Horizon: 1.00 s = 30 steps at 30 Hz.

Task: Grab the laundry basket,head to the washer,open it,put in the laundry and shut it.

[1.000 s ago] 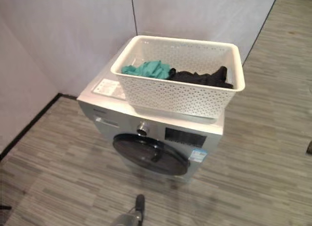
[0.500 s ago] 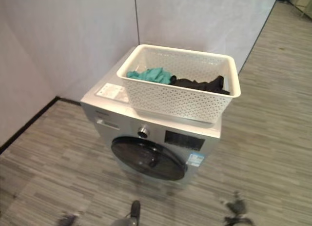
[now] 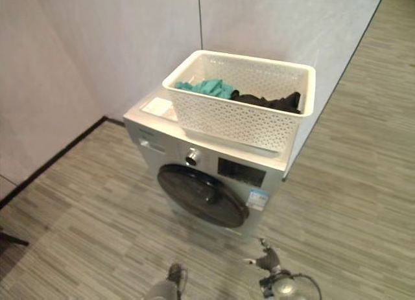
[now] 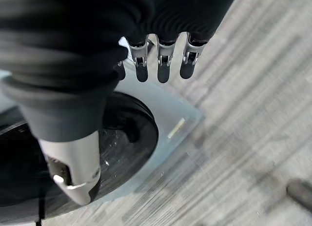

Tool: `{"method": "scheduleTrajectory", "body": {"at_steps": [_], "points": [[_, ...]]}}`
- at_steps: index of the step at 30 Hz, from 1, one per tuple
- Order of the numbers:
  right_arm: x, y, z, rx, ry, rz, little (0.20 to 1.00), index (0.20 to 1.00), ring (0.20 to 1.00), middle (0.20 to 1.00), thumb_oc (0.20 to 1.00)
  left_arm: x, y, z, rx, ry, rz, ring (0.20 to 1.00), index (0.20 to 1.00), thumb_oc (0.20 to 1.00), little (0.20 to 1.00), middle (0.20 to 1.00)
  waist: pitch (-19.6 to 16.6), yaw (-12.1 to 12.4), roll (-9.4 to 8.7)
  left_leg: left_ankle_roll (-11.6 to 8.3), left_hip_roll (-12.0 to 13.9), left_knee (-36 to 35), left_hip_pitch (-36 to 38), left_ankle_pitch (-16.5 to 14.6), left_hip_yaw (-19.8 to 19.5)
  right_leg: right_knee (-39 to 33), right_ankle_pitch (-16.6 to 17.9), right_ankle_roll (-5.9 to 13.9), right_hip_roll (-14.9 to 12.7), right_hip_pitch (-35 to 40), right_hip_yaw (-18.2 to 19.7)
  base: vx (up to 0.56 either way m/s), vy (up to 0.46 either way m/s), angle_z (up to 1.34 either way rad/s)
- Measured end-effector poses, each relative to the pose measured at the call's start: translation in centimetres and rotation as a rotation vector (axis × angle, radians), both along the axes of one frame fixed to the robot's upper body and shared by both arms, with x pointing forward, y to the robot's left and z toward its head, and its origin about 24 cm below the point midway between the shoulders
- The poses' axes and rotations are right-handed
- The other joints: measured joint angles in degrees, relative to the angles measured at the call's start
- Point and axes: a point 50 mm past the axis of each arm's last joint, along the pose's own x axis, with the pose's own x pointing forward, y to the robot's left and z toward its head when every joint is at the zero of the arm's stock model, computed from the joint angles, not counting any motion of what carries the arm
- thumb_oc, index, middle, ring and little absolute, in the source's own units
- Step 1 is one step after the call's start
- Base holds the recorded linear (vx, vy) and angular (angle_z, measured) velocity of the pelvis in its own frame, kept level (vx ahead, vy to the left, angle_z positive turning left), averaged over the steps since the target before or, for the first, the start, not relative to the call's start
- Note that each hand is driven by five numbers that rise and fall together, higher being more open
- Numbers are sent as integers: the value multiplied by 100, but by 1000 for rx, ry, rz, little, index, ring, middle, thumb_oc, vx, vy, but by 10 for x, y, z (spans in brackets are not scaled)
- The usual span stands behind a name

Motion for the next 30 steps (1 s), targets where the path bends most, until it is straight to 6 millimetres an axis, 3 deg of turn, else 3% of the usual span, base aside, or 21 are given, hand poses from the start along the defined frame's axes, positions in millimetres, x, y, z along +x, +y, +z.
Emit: {"method": "scheduleTrajectory", "body": {"at_steps": [1,2,3,4,6,7,8,9,11,13,15,18,24,28,30], "points": [[17,-10,11,-51,-47,13,1000,1000,1000,1000,1000,17,-2,3,1,-46,-18,1000,1000,1000,1000,1000,223,147,109,-187,31,-204,-58,592,-22,561,-271,-35,73,-388,-39,-118,-68,78],[17,-10,11,-51,-47,13,1000,1000,1000,1000,1000,17,-2,3,1,-46,-18,1000,1000,1000,1000,1000,223,147,109,-187,31,-204,-58,592,-22,561,-271,-35,73,-388,-39,-77,-44,91],[47,-11,35,-74,-172,34,1000,1000,1000,1000,1000,28,5,7,27,-76,-57,1000,1000,1000,1000,1000,271,73,-125,-215,96,-446,-110,452,792,-46,357,-309,-58,-556,-106,-47,-32,33],[58,-7,43,-71,-213,38,1000,1000,1000,1000,1000,25,9,7,39,-60,-60,1000,1000,1000,1000,1000,288,175,-294,-78,184,126,-75,-11,1143,-154,526,-378,-180,-573,-79,-6,-7,30],[71,-5,60,-66,-295,46,1000,1000,1000,1000,1000,22,21,9,70,-47,-57,1000,1000,1000,1000,1000,324,153,-551,-287,305,1143,112,-590,1323,-354,671,-376,-451,-502,-105,99,66,21],[75,-11,68,-80,-334,26,1000,1000,1000,1000,1000,22,23,9,75,-43,-64,1000,1000,1000,1000,1000,305,40,-498,-462,464,1153,551,-818,1249,-365,703,-316,-529,-514,-271,126,89,74],[75,-19,70,-81,-344,-11,1000,1000,1000,1000,1000,23,21,9,66,-42,-72,1000,1000,1000,1000,1000,259,-36,-345,-637,611,730,970,-956,1204,-359,657,-205,-517,-462,-391,141,113,101],[69,-26,68,-87,-334,-42,1000,1000,1000,1000,1000,21,17,8,51,-38,-74,1000,1000,1000,1000,1000,162,-171,-215,-639,683,144,1304,-952,1198,-359,600,-93,-494,-484,-556,57,74,97],[59,-41,65,-113,-311,-82,1000,1000,1000,1000,1000,26,3,7,18,-54,-121,1000,1000,1000,1000,1000,5,-187,117,-574,709,-809,1786,-922,1328,-300,621,128,-475,-676,-582,36,62,72],[53,-46,62,-119,-292,-99,1000,1000,1000,1000,1000,32,-8,6,0,-66,-151,1000,1000,1000,1000,1000,-24,-177,390,-451,656,-1080,1787,-968,1333,-307,775,354,-517,-829,-726,45,62,37],[46,-35,53,-83,-267,-96,1000,1000,1000,1000,1000,30,-6,6,7,-61,-158,1000,1000,1000,1000,1000,33,-43,261,-363,469,-979,1641,-1027,1291,-368,869,502,-715,-853,-703,39,53,10],[43,-31,48,-70,-254,-109,1000,1000,1000,1000,1000,21,-9,6,-4,-65,-179,1000,1000,1000,1000,1000,64,15,225,-217,192,-1009,1602,-1164,1180,-406,965,647,-981,-884,-705,6,91,17],[55,-39,60,-102,-320,-158,1000,1000,1000,1000,1000,8,-4,7,-7,-65,-177,1000,1000,1000,1000,1000,84,27,455,-165,3,-1073,1532,-1106,1185,-409,1086,760,-1166,-1019,-686,-7,73,0],[58,-56,70,-152,-360,-206,1000,1000,1000,1000,1000,9,-4,8,-8,-69,-176,1000,1000,1000,1000,1000,77,6,628,-156,-21,-1069,1451,-1099,1181,-410,1117,750,-1194,-1081,-705,12,42,3],[59,-76,82,-195,-406,-286,1000,1000,1000,1000,1000,9,-4,8,-9,-72,-173,1000,1000,1000,1000,1000,85,-2,714,-142,-21,-1068,1450,-1089,1189,-410,1118,749,-1190,-1087,-708,40,38,-2]]}}
